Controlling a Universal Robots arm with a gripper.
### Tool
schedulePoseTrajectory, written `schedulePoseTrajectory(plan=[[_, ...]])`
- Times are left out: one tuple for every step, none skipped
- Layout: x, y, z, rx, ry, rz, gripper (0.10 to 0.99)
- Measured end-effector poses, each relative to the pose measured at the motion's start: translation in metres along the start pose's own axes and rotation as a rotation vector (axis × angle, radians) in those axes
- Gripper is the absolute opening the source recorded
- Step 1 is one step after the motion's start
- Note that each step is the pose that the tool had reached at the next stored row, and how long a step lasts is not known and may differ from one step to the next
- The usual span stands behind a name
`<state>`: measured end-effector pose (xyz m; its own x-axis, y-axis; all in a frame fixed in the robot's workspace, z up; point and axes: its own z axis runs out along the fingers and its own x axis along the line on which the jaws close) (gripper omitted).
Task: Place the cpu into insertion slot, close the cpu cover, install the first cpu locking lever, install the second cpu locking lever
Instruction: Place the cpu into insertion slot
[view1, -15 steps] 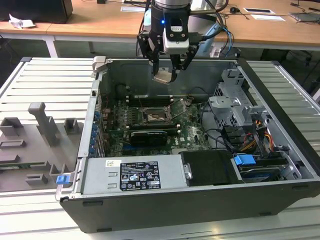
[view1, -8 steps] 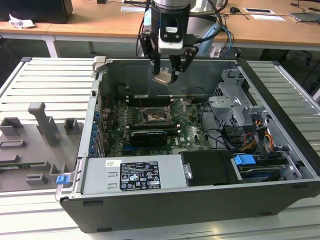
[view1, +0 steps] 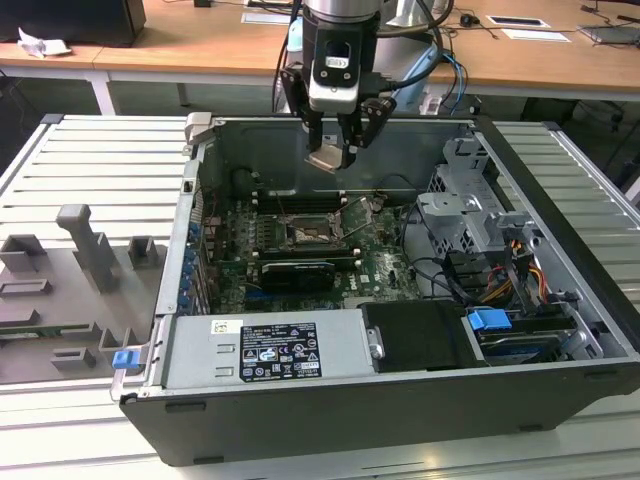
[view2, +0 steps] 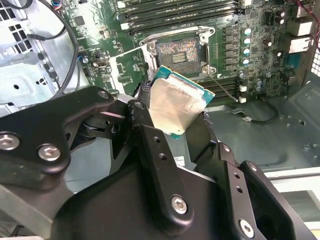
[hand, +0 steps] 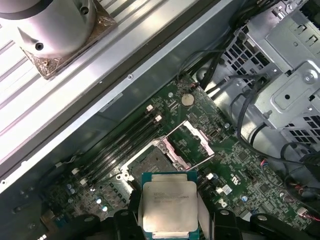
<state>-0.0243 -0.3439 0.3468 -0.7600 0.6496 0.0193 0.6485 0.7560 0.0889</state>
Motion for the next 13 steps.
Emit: schedulePoseTrajectory(plan=[[0.0000,-0.0001,0.0003,0.000,-0.0007,0.008,0.529],[0.0000,0.0000,0.0006,0.000,-0.0013,0.015,0.529],[0.0000,-0.0001,0.0008,0.000,-0.0019,0.021,0.529],[0.0000,-0.0001,0.0009,0.000,-0.0021,0.023,0.529],[0.0000,-0.0001,0.0010,0.000,-0.0024,0.026,0.529],[0.0000,-0.0001,0.0012,-0.001,-0.0027,0.030,0.529],[0.0000,-0.0001,0.0013,-0.001,-0.0029,0.033,0.529],[0.0000,-0.0002,0.0017,-0.001,-0.0039,0.044,0.529],[0.0000,-0.0002,0.0019,-0.001,-0.0047,0.053,0.529],[0.0000,-0.0002,0.0021,-0.001,-0.0060,0.067,0.529],[-0.0001,-0.0002,0.0022,-0.002,-0.0068,0.077,0.529],[0.0000,-0.0002,0.0023,-0.002,-0.0074,0.083,0.529],[0.0000,-0.0002,0.0023,-0.002,-0.0079,0.089,0.529]])
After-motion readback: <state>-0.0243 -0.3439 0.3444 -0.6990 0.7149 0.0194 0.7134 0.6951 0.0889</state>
